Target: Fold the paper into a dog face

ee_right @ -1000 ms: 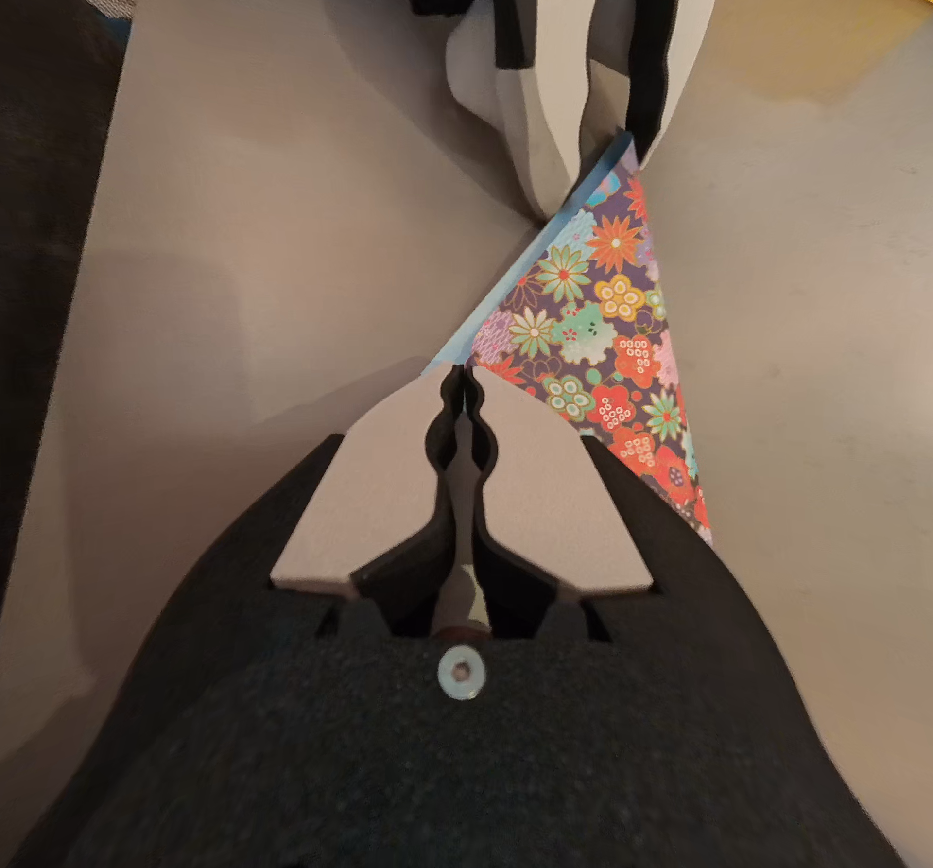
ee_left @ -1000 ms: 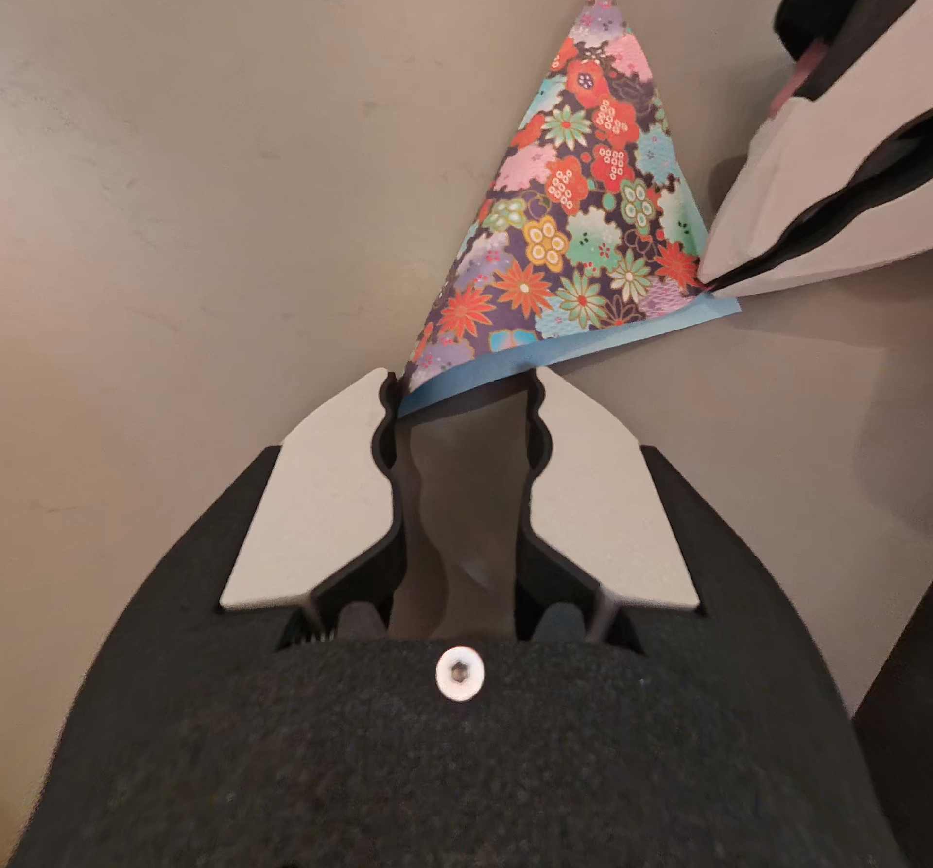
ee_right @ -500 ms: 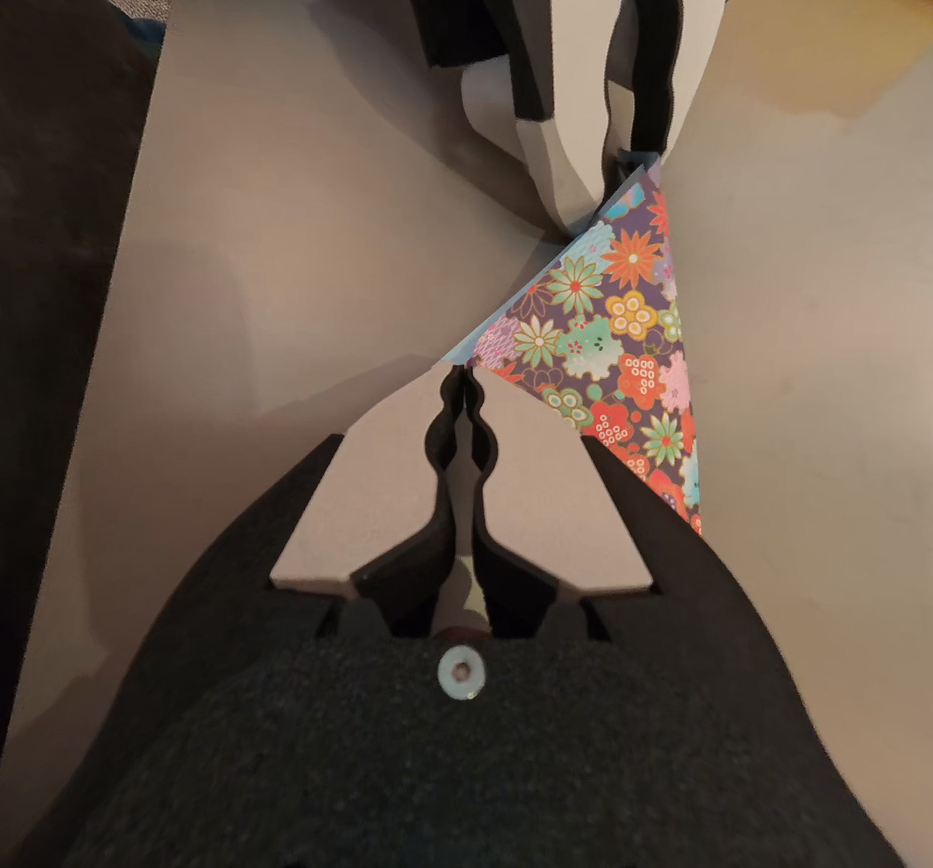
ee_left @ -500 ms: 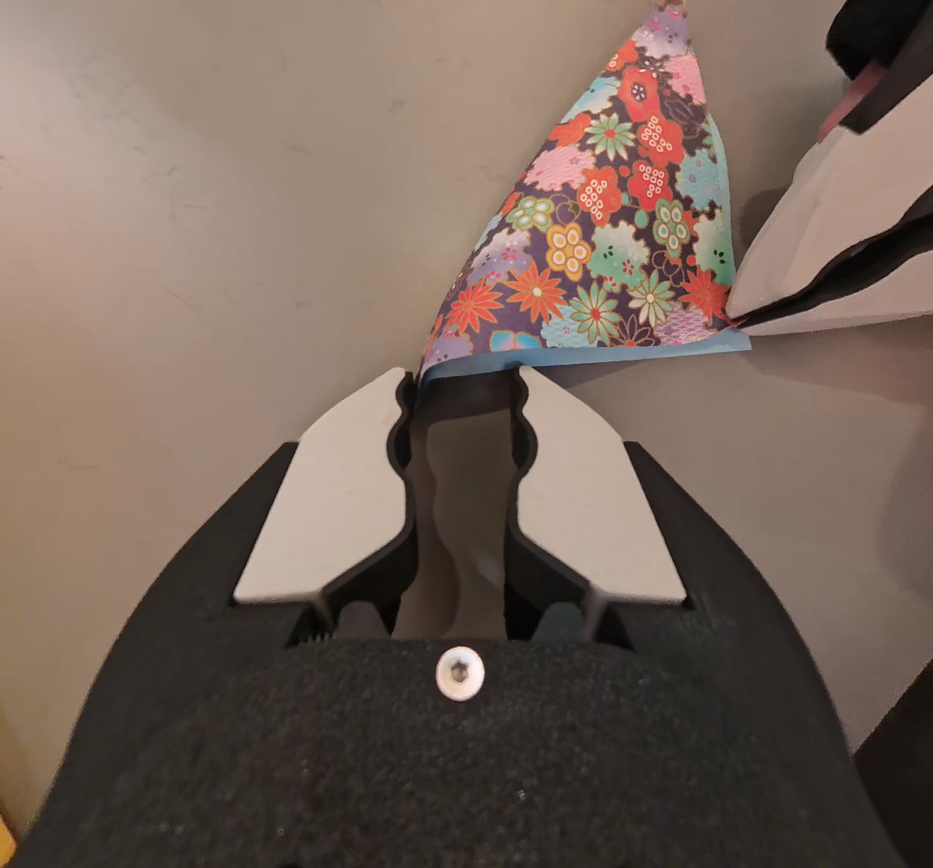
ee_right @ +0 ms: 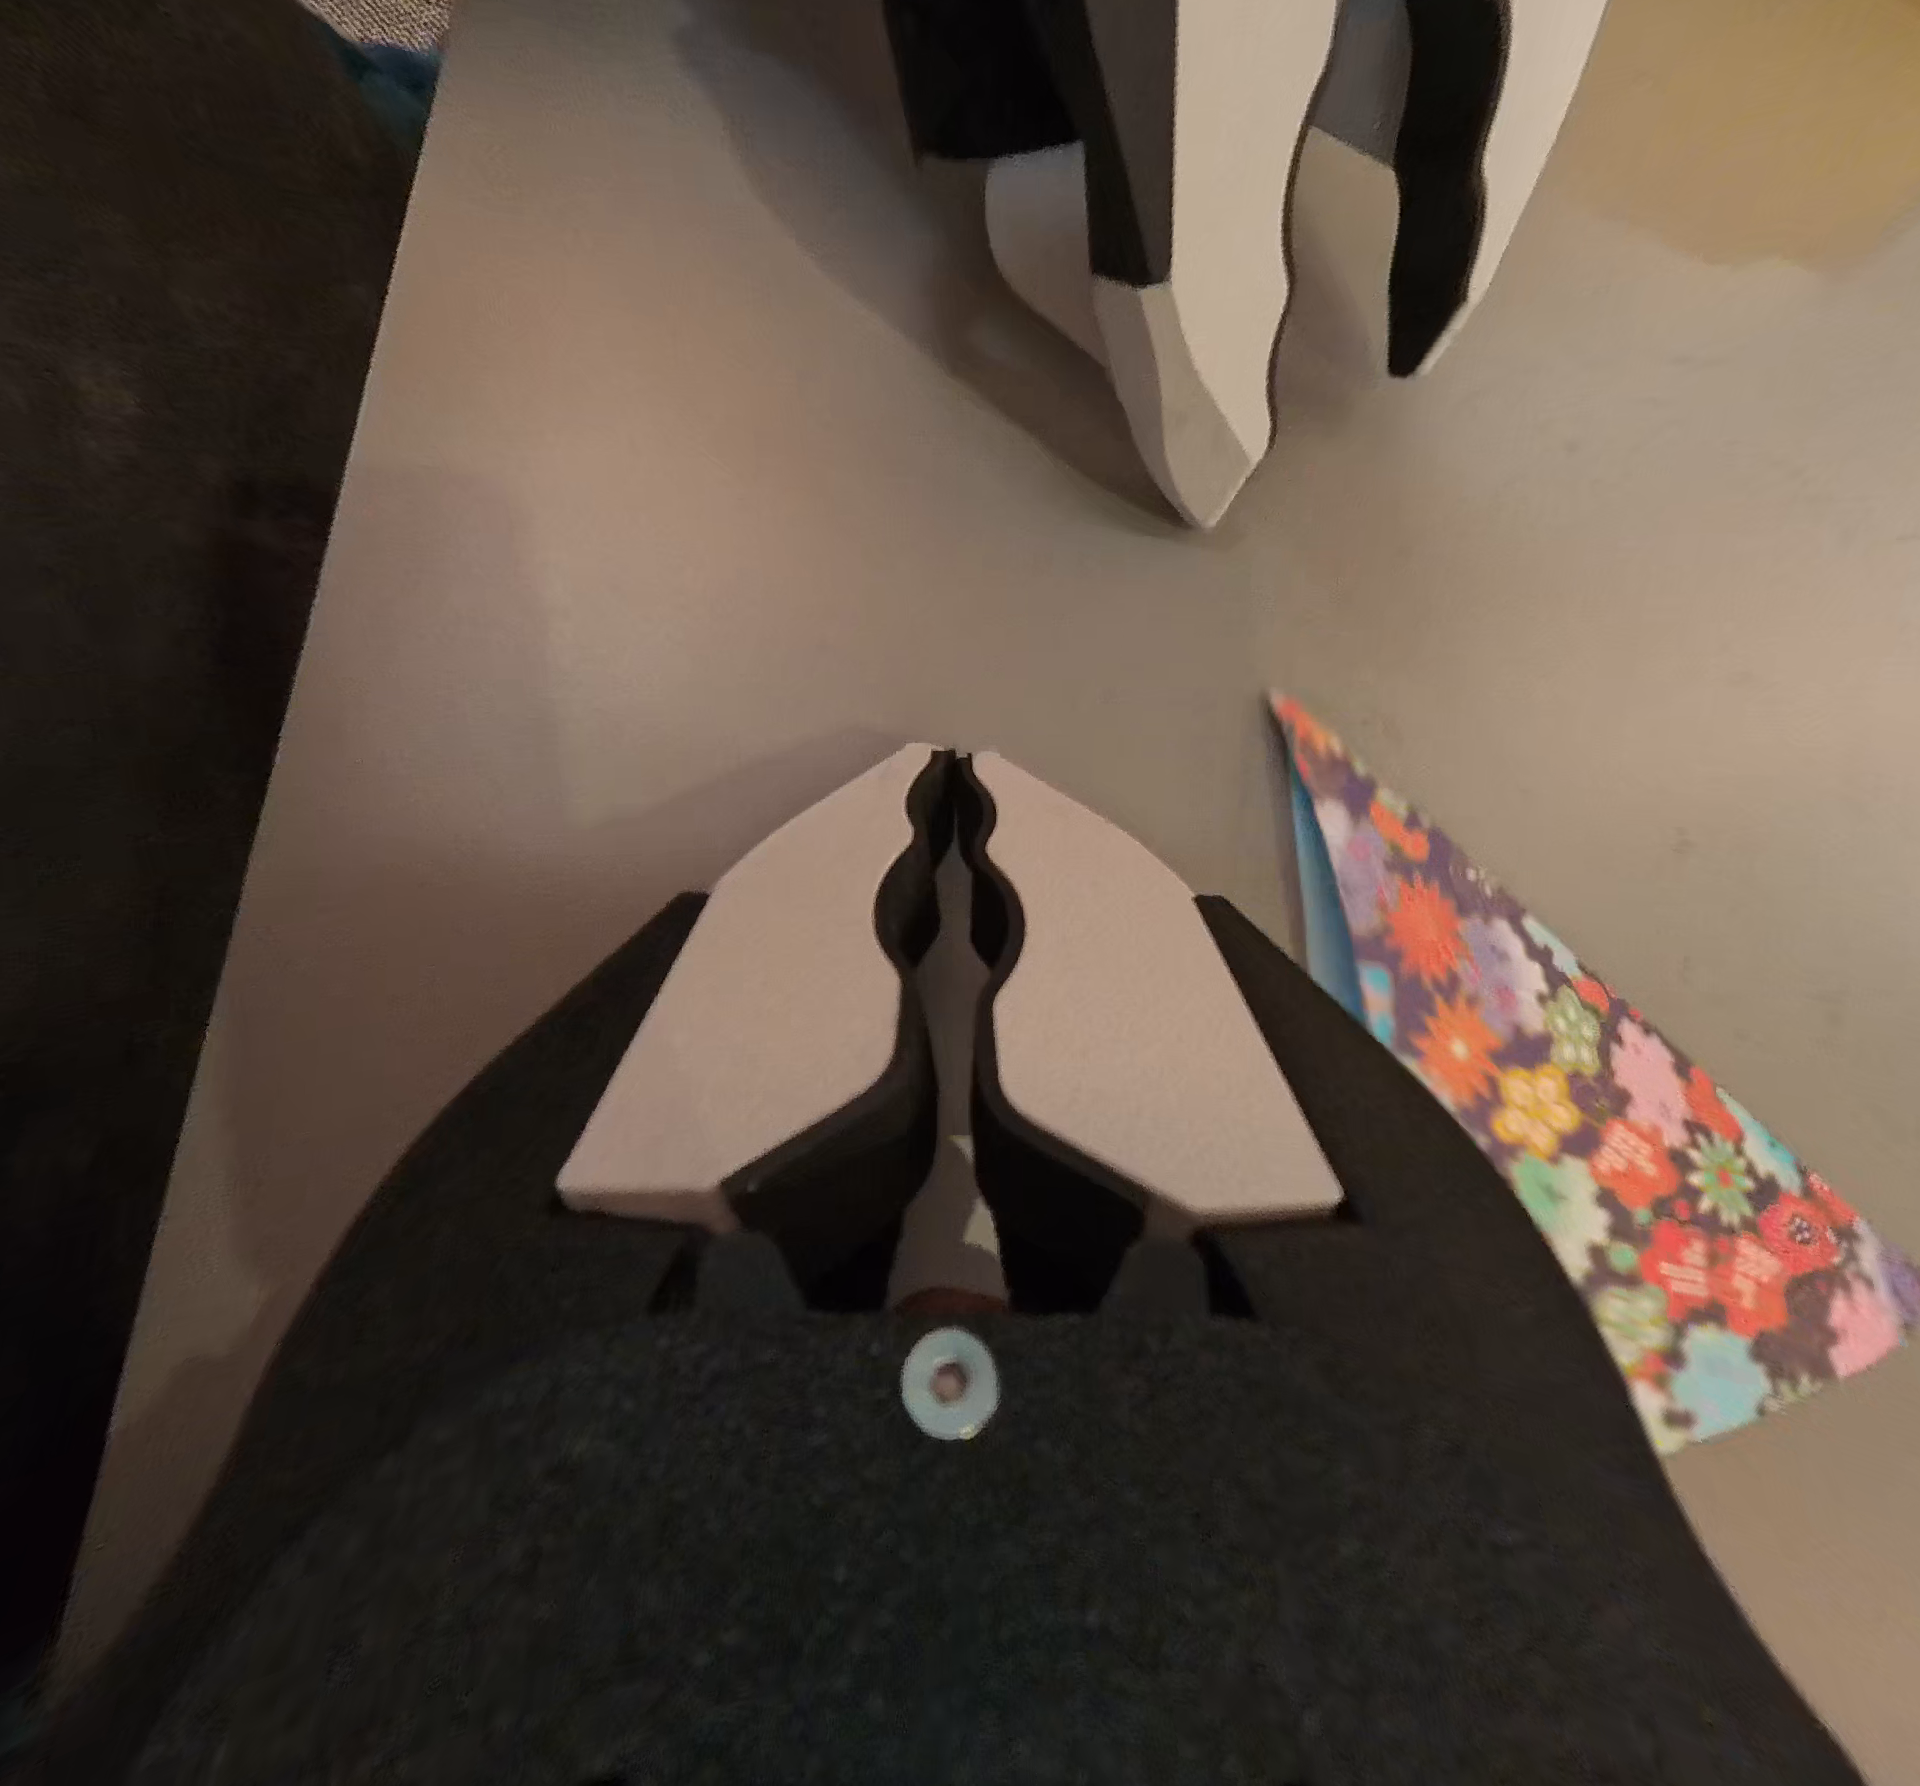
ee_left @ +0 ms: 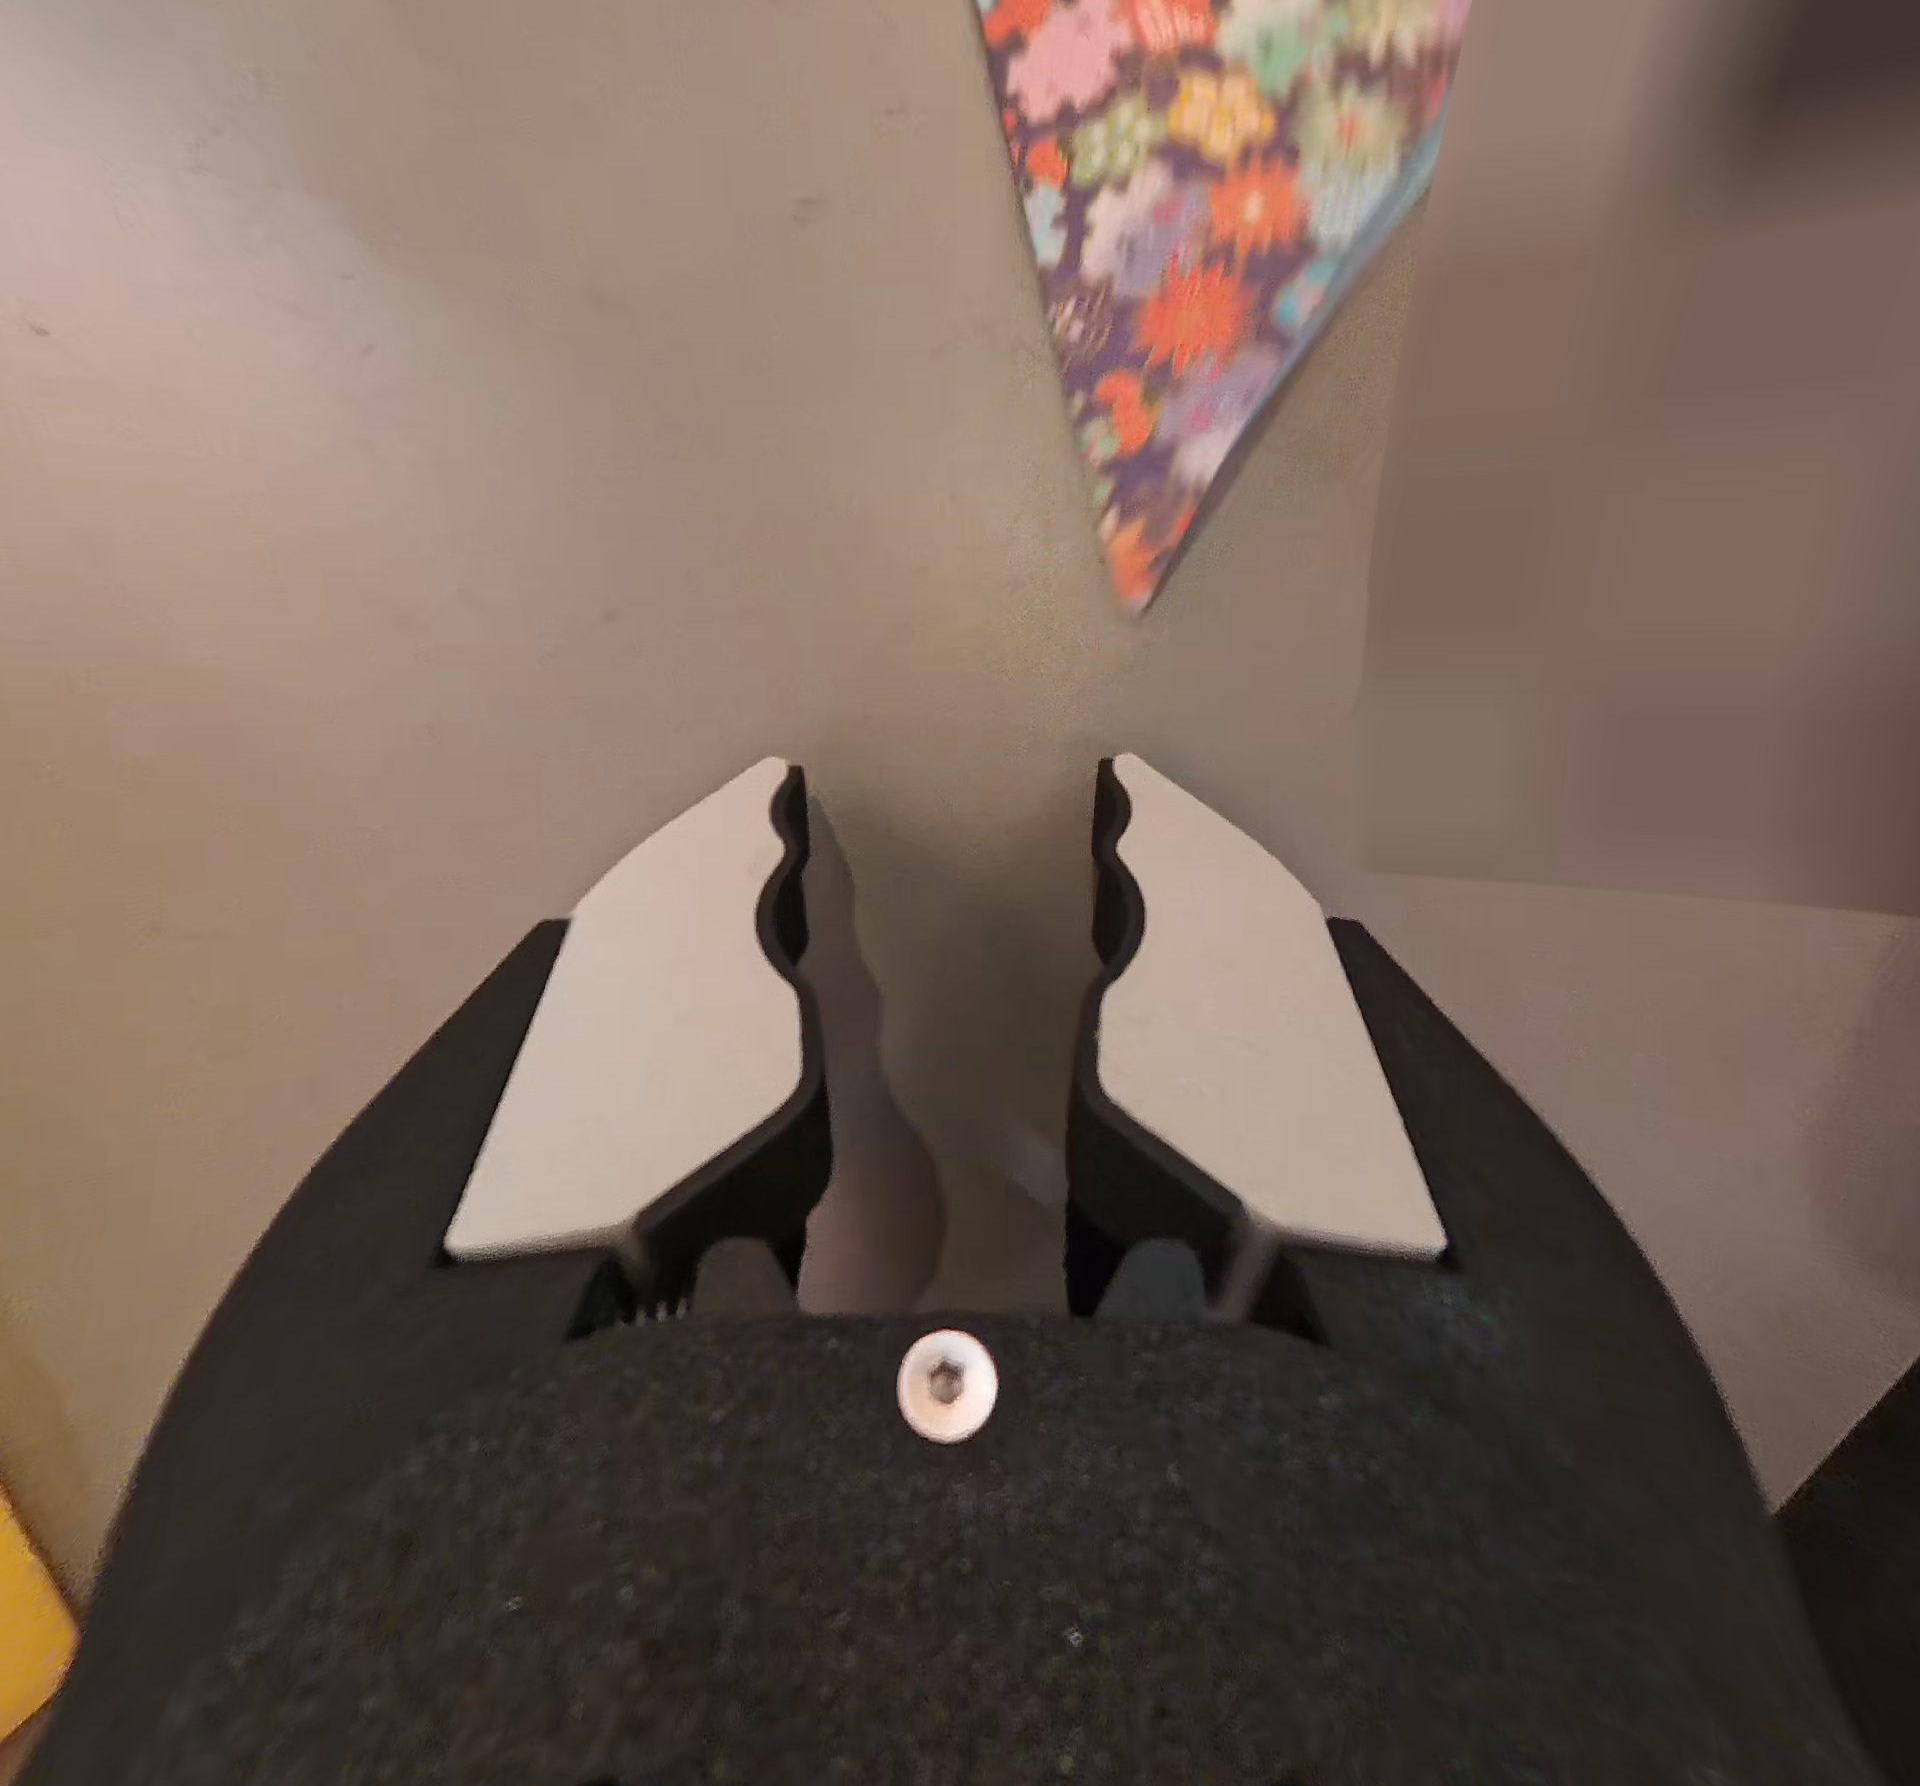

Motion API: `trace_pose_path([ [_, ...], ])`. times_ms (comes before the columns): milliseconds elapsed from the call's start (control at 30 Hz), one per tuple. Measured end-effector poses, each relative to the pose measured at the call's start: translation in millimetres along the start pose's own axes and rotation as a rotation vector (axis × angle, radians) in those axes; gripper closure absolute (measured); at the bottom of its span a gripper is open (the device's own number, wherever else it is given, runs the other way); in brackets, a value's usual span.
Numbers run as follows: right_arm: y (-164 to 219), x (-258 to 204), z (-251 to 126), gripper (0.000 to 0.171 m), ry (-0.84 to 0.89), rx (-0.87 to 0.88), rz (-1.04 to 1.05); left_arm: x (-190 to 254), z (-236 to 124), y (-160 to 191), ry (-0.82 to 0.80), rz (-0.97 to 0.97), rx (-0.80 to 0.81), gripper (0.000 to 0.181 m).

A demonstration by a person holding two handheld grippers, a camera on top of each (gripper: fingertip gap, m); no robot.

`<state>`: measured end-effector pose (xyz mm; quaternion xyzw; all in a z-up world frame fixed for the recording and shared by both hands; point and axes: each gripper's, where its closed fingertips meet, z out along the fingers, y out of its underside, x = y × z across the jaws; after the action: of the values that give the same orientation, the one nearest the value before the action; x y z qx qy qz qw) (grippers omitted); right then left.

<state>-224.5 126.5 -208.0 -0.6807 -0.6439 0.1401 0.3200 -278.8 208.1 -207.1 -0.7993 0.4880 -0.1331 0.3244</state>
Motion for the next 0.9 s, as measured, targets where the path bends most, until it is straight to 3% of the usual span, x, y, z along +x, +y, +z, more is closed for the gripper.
trace_pose_path([
  [133,10.8,24.4,-29.3,0.171,0.1,0.037,0.065,-3.0,-5.1,-2.9,-0.013,0.014,0.018,0.129],
  [233,46.7,66.8,-62.3,0.17,0.266,-0.014,0.198,2.0,-7.4,-20.8,0.021,0.004,0.064,0.13],
  [333,78.7,114.7,-92.1,0.152,0.451,0.009,0.366,9.2,-5.4,-43.1,0.056,0.007,0.099,0.13],
  [400,90.2,130.7,-93.1,0.145,0.463,0.024,0.449,16.5,-0.9,-56.1,0.086,0.011,0.111,0.131],
  [500,121.1,148.1,-82.0,0.147,0.513,-0.122,0.53,35.0,11.6,-78.0,0.147,0.034,0.113,0.137],
  [567,138.3,148.0,-74.0,0.158,0.511,-0.215,0.583,52.2,21.6,-94.8,0.2,0.058,0.119,0.139],
  [633,138.3,141.6,-67.8,0.17,0.487,-0.203,0.643,60.7,35.5,-104.7,0.21,0.059,0.096,0.142],
  [900,109.0,98.2,-55.9,0.171,0.42,-0.104,0.881,56.7,68.2,-88.0,0.224,-0.052,-0.054,0.158],
])
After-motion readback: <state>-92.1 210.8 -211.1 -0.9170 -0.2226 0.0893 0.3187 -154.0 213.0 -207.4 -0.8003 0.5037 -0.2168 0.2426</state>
